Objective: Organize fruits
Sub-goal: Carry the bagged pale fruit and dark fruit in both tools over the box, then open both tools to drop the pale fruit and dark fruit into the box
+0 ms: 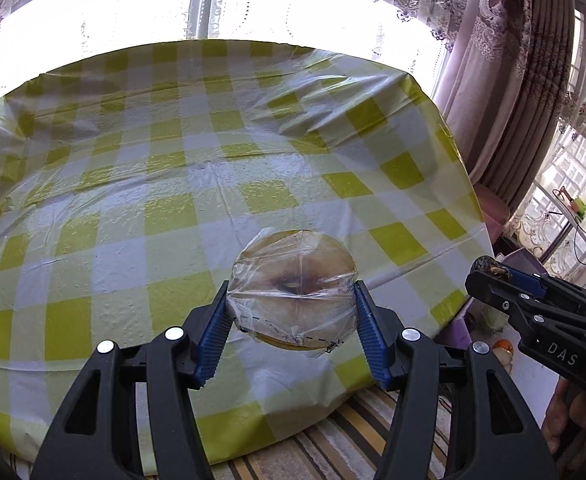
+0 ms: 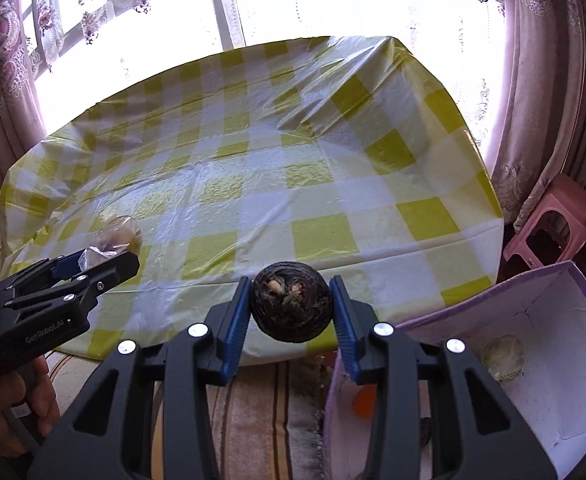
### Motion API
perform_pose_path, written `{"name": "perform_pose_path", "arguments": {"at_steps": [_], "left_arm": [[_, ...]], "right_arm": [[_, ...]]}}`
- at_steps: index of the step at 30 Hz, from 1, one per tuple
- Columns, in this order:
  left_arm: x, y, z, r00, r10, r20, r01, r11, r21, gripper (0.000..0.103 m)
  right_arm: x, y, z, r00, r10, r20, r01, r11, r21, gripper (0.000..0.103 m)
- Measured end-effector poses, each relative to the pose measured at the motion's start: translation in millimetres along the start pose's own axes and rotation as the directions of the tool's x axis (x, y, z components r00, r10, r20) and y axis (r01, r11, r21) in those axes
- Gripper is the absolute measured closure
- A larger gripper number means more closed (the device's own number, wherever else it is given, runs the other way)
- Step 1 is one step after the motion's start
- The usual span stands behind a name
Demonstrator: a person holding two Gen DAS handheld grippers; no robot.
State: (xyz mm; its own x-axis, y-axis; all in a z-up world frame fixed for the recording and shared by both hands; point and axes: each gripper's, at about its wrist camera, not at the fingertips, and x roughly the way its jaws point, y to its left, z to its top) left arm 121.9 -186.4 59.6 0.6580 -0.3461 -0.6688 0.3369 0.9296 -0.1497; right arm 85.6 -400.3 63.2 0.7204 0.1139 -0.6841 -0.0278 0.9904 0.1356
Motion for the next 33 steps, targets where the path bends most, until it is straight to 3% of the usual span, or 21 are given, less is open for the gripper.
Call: {"name": "perform_pose_path", "arguments": {"at_steps": [10,17,20,24,29,33], "left_arm": [[22.6,-104.5,-9.3,0.988,-0.15,-0.043,0.155,0.971,0.183,0.047],[38.9,-172.1,-25.2,0.97,-0.218,-0.103,0.241,0.91,0.339,0.047],[50.4,-192.2,-33.9,0.958,-0.235,-0.162,0.28,0.881,0.38,0.047],[70.0,-207.3,-40.8,0.946,-0.219,-0.24,0.303,0.862,0.407,0.047],[95.8,-213.2,-45.3,0.936,-0.162,-0.312,0.29,0.858,0.425,0.047],[108.5,-217.2,-48.6,0.936,-0.124,-0.33,0.271,0.852,0.448,0.047]], "right_arm": [[-18.7,-99.3,-16.9,0.985,-0.169,-0.027,0.17,0.982,0.083,0.063],[-6.4,-133.2,-33.7,0.97,-0.213,-0.116,0.226,0.968,0.112,0.063],[2.3,-139.2,-40.0,0.966,-0.211,-0.151,0.229,0.967,0.112,0.063],[13.8,-142.9,-46.0,0.953,-0.227,-0.201,0.247,0.966,0.08,0.063],[28.6,-154.1,-52.3,0.93,-0.26,-0.261,0.284,0.957,0.06,0.062],[38.4,-156.1,-53.4,0.923,-0.253,-0.289,0.278,0.96,0.046,0.062]]}}
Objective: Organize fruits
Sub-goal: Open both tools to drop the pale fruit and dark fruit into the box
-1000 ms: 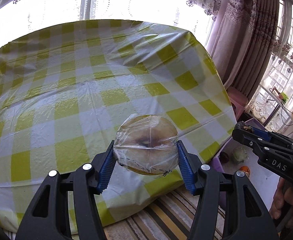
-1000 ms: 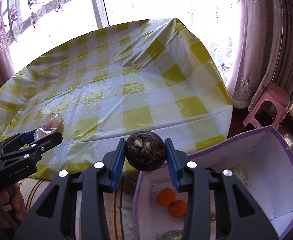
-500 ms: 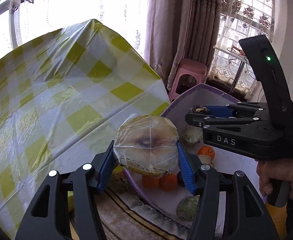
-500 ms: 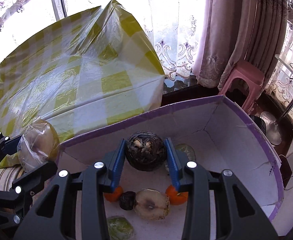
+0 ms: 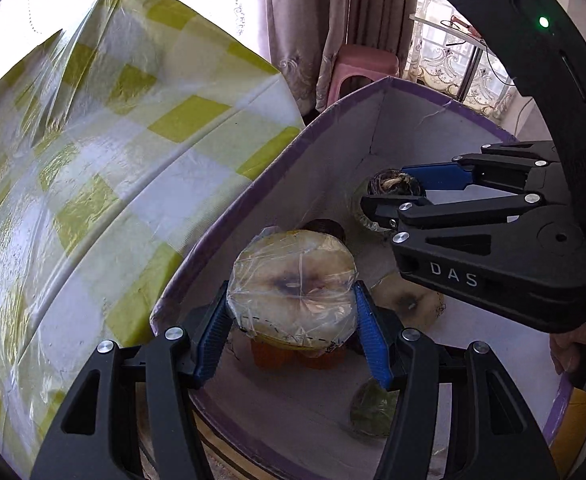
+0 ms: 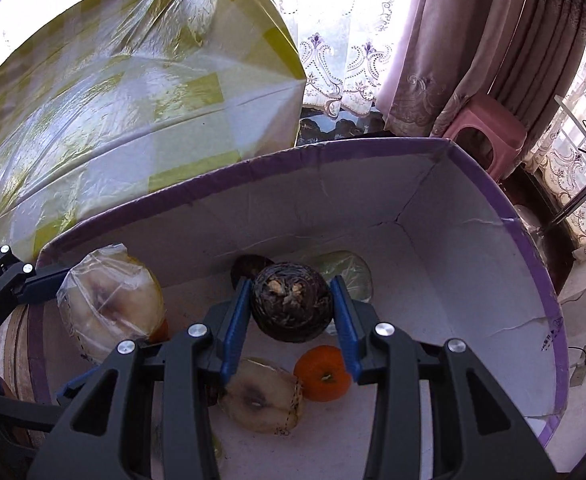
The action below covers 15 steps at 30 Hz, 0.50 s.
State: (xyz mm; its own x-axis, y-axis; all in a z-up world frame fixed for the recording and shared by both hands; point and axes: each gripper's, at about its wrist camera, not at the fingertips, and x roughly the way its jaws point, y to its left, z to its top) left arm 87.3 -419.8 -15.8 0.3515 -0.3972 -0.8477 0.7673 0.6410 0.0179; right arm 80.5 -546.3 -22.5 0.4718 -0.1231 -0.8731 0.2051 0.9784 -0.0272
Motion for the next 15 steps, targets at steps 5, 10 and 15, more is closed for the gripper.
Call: {"name": "perform_pose_path", "arguments": {"at_steps": [5,10,15], "left_arm": [[7.9,-2.4,0.6,1.0,0.01,-0.011,-0.009,1.0,0.021,0.046],[11.6,-3.9,0.1,1.0,0.028,-0.007,-0.028,0.999,0.033,0.045],[3.9,-3.9,-2.8,1.0,0.016,0.024,-0.017,0.999,0.027,0.026]], "right_arm": [[9.9,2.3,0.1,1.0,-0.009,-0.025,0.009,1.0,-0.013,0.061],[8.8,1.6,0.6,1.0,-0.014,-0.014,0.014,1.0,-0.007,0.041],[3.2,1.2,-0.2,1.0,-0.024,0.005,0.025,1.0,-0.006,0.031]]}}
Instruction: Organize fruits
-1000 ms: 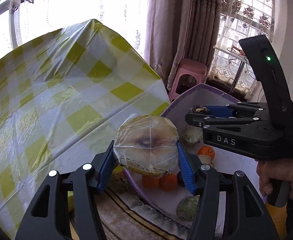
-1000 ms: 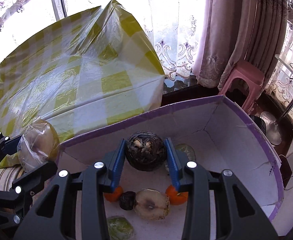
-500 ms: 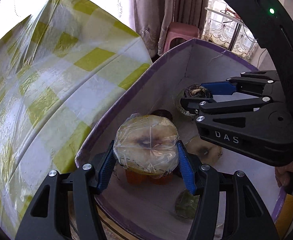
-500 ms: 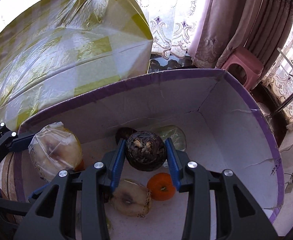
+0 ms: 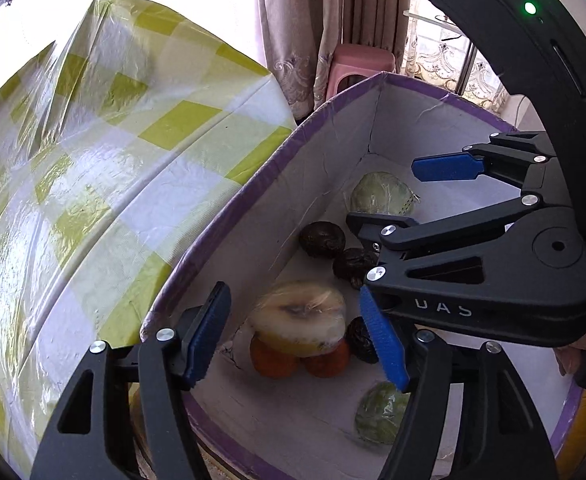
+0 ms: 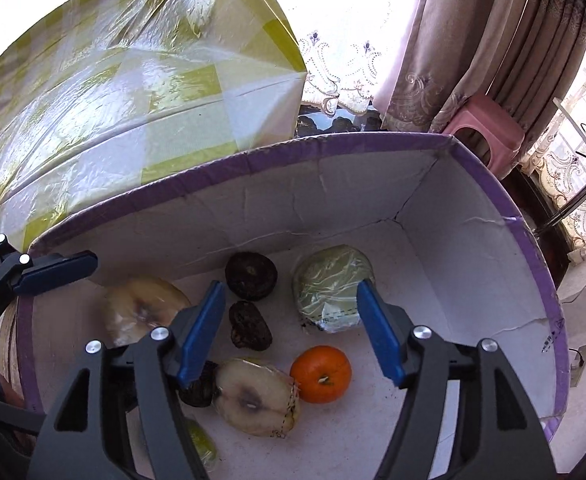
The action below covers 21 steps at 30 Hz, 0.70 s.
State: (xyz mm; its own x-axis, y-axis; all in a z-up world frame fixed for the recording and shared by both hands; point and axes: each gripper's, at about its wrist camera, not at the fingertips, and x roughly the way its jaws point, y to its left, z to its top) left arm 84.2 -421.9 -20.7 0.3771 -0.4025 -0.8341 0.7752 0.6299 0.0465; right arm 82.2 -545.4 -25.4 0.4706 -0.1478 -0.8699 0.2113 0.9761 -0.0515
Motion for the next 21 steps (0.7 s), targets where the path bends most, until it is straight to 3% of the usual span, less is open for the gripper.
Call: {"name": "perform_pose_path", "arguments": {"at_steps": [2,8,21], "left_arm": [[-5.4,0.5,-1.8,1.0,0.002,0.02,-0.001,1.0,-0.004,0.019],[-19.3,6.6,-6.2,0.998,-0.017,0.068,0.02,0.999,-0.047,0.016],[-51.8,6.4,-22.0,0.992,-0.06,0.112,0.077,0.985,-0.156,0.015]], "right_arm": [[-4.7,-0.9,0.3,1.0,-0.013,0.016,0.013,1.0,0.001,0.027],[-18.7,-5.2,0.7,0.997,-0.037,0.061,0.036,0.999,0.016,0.022],[-59.1,-15.4,-24.3,0.986,-0.09,0.142,0.079,0.994,0.08,0.014]]}}
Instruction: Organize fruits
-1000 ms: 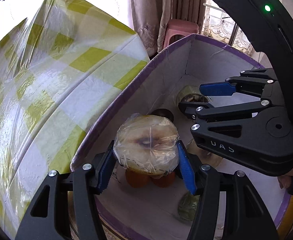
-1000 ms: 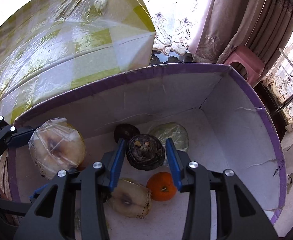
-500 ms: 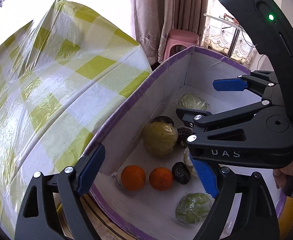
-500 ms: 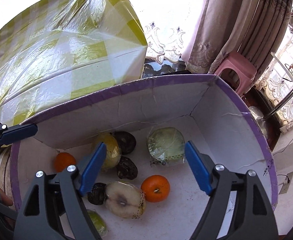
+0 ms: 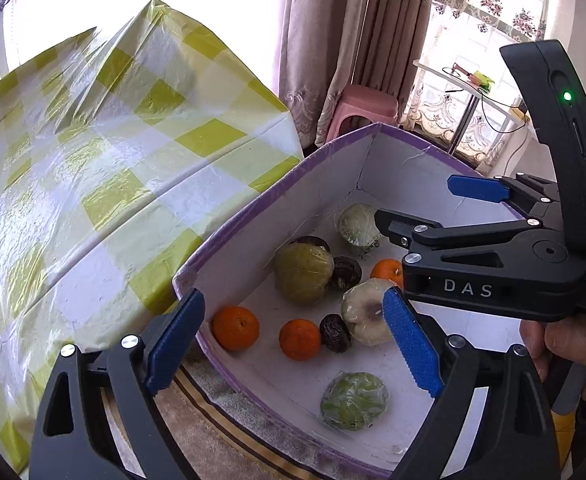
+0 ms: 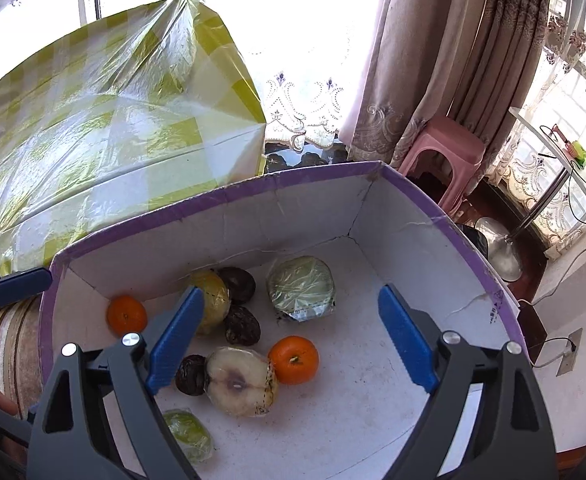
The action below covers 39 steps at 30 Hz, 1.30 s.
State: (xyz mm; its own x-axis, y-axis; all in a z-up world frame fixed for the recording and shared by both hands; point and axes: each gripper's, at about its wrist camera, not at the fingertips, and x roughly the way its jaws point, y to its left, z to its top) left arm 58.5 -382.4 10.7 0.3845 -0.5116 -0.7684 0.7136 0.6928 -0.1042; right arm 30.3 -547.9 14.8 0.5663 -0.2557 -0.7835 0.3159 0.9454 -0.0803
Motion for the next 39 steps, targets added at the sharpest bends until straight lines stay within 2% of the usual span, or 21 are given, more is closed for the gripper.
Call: {"name": "perform_pose_path", "arguments": {"at_steps": [8,13,14,15,18,23,28,39], "left_arm": [[-19.6,-0.5,-21.6,0.998,-0.068,0.011,0.069,0.99,-0.124,0.015],[-23.9,-13.4,-28.6,0.999,-0.031,0.024,0.034,0.994,-0.1,0.014],[-24.9,-14.4,-29.6,0.999,-0.019,0.03,0.022,0.995,-0.098,0.012],[-25.8,-14.1,-30.0,0.999,-0.016,0.033,0.019,0.995,-0.1,0.004],[-25.3,-6.5,-31.9,0.998,-0.044,0.037,0.049,0.989,-0.141,0.004],[-24.7,-2.1,-34.4,0.998,-0.036,0.044,0.042,0.988,-0.152,0.004],[-25.1,-7.4,-34.9,0.998,-0.033,0.05,0.04,0.991,-0.126,0.004],[-20.6,-11.7,-34.6,0.999,-0.035,0.029,0.038,0.994,-0.106,0.004]], "right_arm": [[-36.8,-8.5,-34.7,0.998,-0.062,-0.005,0.062,0.998,0.033,0.013],[-56.1,-17.6,-48.8,0.994,-0.11,0.004,0.11,0.992,0.06,0.013],[-59.5,-18.3,-51.1,0.993,-0.12,0.012,0.119,0.991,0.065,0.013],[-62.3,-18.7,-53.2,0.992,-0.126,0.017,0.125,0.99,0.071,0.013],[-66.6,-17.3,-59.8,0.993,-0.119,0.023,0.117,0.99,0.077,0.013],[-68.8,-13.6,-62.2,0.991,-0.133,0.034,0.131,0.989,0.064,0.013],[-69.2,-18.2,-59.9,0.986,-0.162,0.04,0.16,0.985,0.064,0.013],[-67.6,-20.9,-60.0,0.988,-0.15,0.032,0.147,0.986,0.074,0.013]]}}
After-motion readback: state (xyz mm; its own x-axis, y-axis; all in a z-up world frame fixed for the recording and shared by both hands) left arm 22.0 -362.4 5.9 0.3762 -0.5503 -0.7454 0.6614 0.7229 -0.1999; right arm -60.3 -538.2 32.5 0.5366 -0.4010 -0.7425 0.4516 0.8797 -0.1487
